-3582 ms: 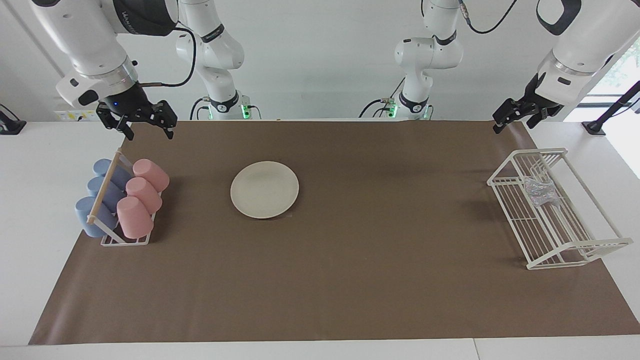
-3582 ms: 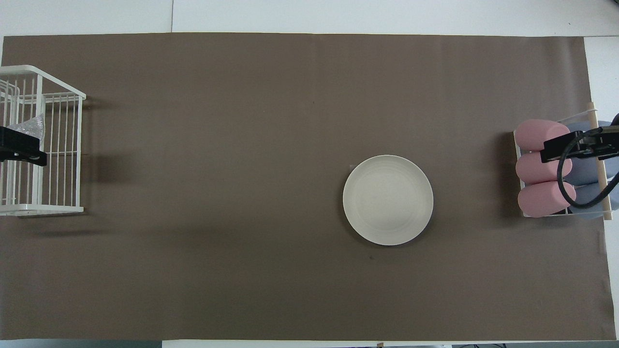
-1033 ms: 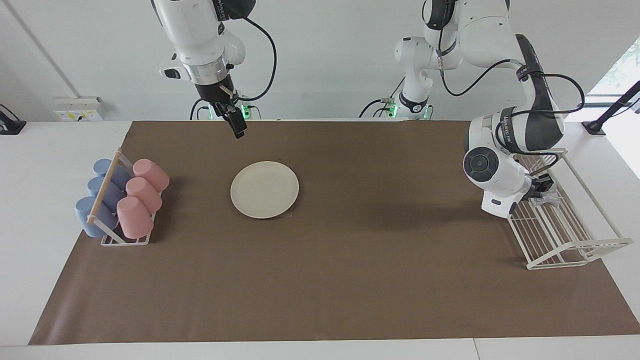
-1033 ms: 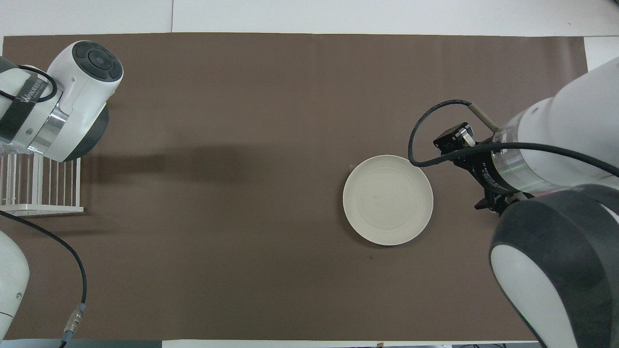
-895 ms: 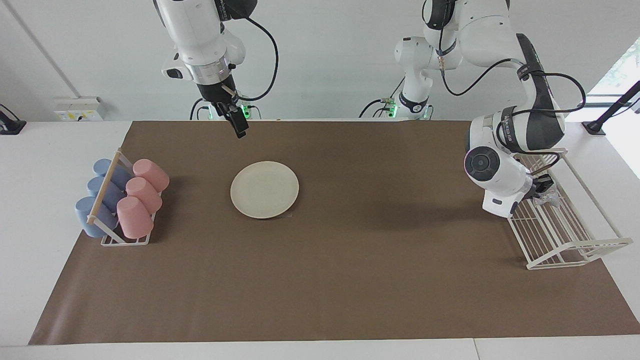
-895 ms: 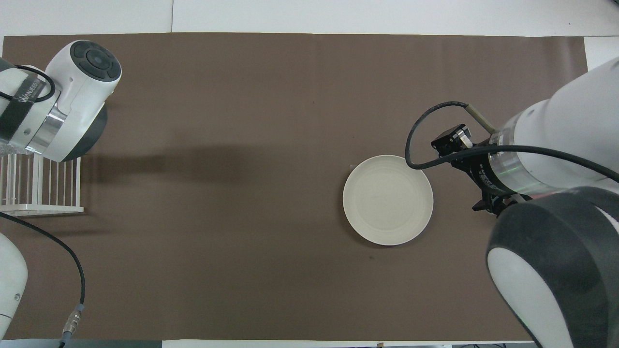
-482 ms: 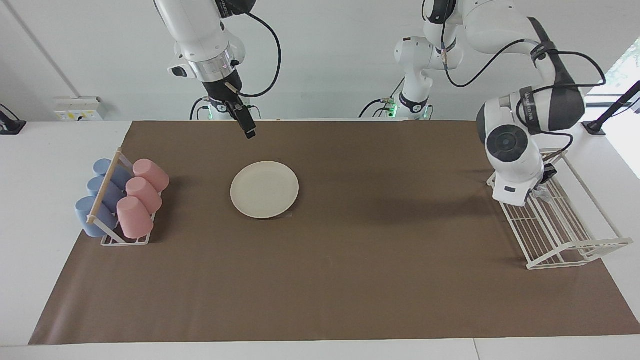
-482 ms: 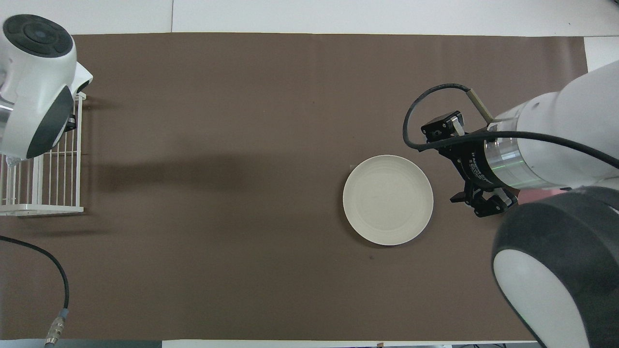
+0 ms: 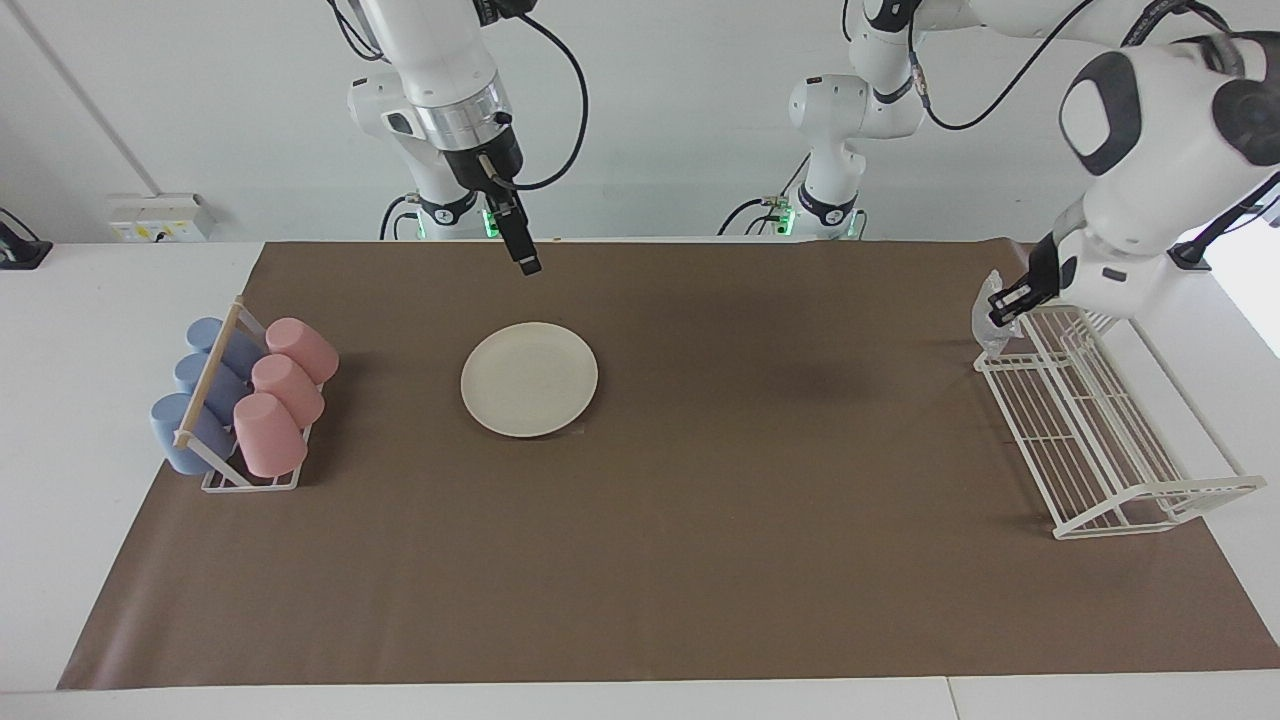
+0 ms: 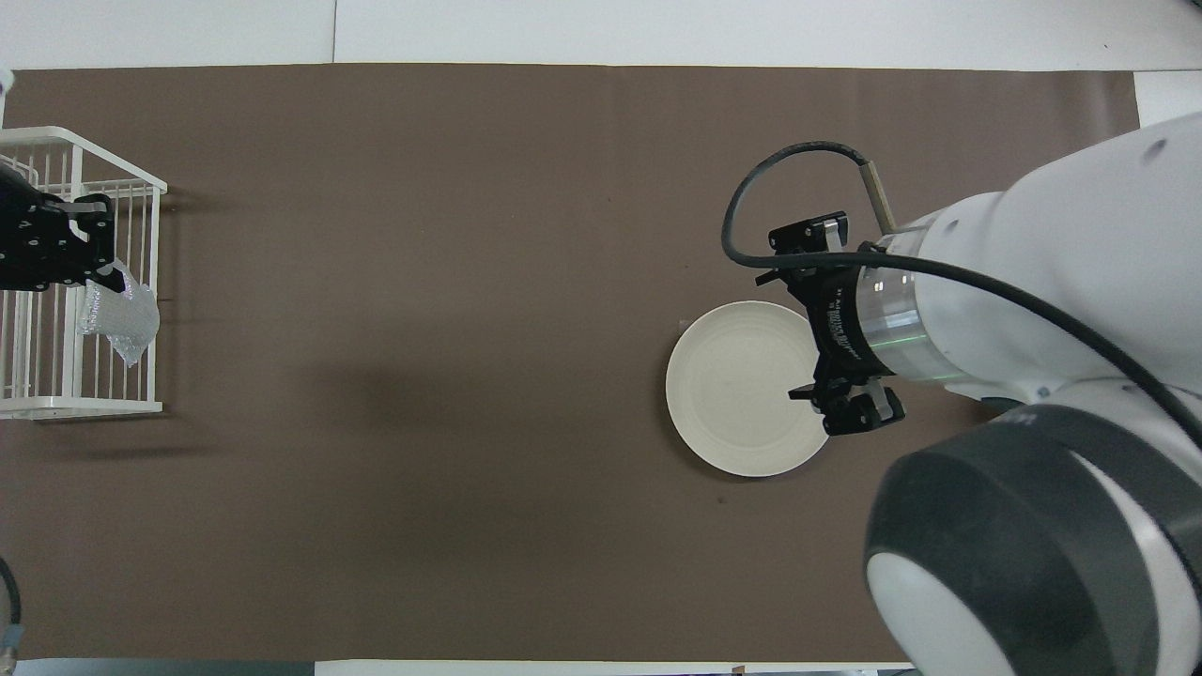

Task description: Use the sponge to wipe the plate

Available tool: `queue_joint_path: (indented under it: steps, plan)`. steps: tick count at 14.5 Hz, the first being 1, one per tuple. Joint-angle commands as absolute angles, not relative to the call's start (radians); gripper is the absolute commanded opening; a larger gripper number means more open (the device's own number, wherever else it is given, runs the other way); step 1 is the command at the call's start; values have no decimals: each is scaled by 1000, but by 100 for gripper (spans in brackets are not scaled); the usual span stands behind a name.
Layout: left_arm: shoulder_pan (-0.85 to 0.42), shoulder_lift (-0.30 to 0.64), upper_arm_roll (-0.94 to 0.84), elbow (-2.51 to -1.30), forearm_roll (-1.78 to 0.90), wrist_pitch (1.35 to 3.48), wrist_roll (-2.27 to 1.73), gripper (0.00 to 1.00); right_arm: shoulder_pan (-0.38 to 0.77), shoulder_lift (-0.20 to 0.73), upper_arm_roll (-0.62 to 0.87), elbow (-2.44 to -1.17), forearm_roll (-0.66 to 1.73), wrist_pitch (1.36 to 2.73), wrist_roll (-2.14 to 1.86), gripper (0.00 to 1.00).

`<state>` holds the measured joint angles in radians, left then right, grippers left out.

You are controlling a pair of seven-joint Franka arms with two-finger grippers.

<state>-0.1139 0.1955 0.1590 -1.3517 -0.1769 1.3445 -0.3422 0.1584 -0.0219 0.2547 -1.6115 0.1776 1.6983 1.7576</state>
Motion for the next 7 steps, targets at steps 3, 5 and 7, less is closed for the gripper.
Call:
queue_joint_path:
  steps: [3,5,7]
  plan:
    - [6,92,155,-1480,-567,1290,-321,0,305,213,256,-1317,169,1683,2090,98]
    - [18,2,156,-1659,-697,1357,-260,0,333,230,259,-1302,170,1696,2143,98]
    - [17,-116,155,-1896,-828,1512,-201,0,353,227,261,-1318,181,1745,2148,100]
